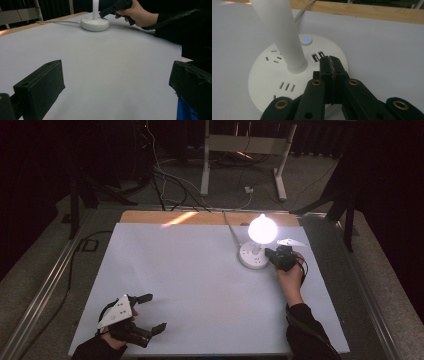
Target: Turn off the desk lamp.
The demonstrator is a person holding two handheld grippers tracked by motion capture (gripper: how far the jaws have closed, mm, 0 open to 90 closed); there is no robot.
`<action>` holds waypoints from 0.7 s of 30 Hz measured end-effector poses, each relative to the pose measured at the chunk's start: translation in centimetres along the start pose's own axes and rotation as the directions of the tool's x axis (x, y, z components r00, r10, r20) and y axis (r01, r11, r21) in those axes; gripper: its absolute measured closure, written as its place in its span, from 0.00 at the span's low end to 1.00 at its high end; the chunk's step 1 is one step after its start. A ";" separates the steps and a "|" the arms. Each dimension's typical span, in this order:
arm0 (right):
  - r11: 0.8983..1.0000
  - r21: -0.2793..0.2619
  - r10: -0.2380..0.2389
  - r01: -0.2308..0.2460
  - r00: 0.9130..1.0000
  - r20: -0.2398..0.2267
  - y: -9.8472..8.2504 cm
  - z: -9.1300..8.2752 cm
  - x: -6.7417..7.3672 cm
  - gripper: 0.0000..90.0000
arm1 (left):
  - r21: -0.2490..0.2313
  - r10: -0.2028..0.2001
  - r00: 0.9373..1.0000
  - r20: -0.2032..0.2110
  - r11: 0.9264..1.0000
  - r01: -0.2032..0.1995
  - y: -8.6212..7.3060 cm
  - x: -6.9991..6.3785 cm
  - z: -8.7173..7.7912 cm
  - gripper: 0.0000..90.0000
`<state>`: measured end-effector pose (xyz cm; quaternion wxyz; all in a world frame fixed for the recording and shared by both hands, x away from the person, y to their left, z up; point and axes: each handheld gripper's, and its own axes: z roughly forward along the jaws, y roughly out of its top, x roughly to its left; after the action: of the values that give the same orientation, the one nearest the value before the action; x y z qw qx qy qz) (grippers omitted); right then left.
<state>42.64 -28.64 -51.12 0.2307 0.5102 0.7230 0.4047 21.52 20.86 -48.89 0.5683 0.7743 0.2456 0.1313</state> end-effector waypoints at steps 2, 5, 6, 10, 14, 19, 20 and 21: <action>1.000 -0.006 -0.005 0.005 1.000 0.013 -0.1 0.0 0.1 1.00 | 0.000 -0.001 1.000 0.002 1.000 0.001 0.0 0.0 0.0 0.01; 1.000 0.008 -0.012 0.012 0.999 0.039 0.1 -0.1 0.1 1.00 | -0.004 0.002 1.000 0.002 1.000 -0.002 0.0 0.0 0.0 0.01; 1.000 0.006 -0.021 0.021 0.999 0.043 0.2 -0.2 0.1 1.00 | -0.005 0.002 1.000 0.000 1.000 -0.002 0.0 0.0 -0.1 0.01; 0.999 -0.044 0.011 -0.009 1.000 0.028 1.2 -1.4 -0.1 1.00 | -0.004 -0.003 1.000 -0.002 1.000 0.003 0.0 0.1 0.0 0.01; 0.998 -0.062 0.009 -0.007 1.000 0.023 1.7 -2.0 0.1 0.99 | -0.002 0.003 1.000 0.001 1.000 -0.003 0.0 0.0 0.0 0.01; 0.998 -0.068 0.008 -0.006 1.000 0.026 1.8 -2.1 0.2 0.98 | -0.007 -0.002 1.000 -0.004 1.000 0.002 0.1 0.0 -0.1 0.01; 0.998 -0.069 0.008 -0.006 1.000 0.027 1.8 -2.1 0.2 0.97 | -0.007 -0.003 1.000 -0.003 1.000 0.003 0.1 0.0 -0.1 0.01; 0.997 -0.073 0.010 -0.008 1.000 0.026 1.9 -2.2 0.2 0.97 | -0.007 -0.003 1.000 -0.003 1.000 0.003 0.1 0.1 0.0 0.01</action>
<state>41.92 -28.93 -48.32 0.2567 0.5101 0.7024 0.4249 21.59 20.88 -48.80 0.5710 0.7717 0.2469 0.1324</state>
